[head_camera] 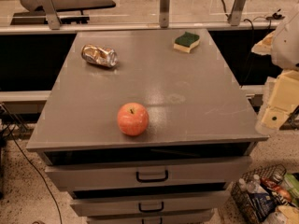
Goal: Place orange can upright
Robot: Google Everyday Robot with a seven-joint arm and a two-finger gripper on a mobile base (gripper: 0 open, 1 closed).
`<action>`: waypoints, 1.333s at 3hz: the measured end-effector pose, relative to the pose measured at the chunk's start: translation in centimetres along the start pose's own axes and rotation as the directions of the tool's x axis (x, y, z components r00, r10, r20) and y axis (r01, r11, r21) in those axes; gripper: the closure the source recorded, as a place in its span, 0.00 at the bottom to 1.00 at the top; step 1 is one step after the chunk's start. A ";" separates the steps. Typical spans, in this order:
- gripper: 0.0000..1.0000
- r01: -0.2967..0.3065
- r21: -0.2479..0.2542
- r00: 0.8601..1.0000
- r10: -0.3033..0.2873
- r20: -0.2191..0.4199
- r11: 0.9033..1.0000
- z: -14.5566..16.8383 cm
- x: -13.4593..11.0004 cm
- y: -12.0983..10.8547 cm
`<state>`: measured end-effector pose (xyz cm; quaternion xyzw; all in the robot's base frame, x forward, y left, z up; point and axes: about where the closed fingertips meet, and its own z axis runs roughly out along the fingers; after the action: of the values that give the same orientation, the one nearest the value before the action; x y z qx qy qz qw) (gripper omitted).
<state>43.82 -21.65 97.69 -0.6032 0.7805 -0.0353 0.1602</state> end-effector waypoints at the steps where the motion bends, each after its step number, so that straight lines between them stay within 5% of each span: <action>1: 0.00 0.000 0.000 1.000 0.000 0.000 1.000 0.0 0.0 0.0; 3: 0.00 0.027 0.008 0.990 -0.028 0.136 1.000 3.7 -9.2 -4.8; 4: 0.00 0.025 0.011 0.972 -0.027 0.234 1.000 5.2 -14.6 -7.4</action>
Offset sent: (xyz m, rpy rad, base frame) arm 0.0780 0.0829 -0.0114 0.1054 -0.0333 0.0664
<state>55.46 -8.97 97.67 -0.6126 0.7482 0.0310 0.2529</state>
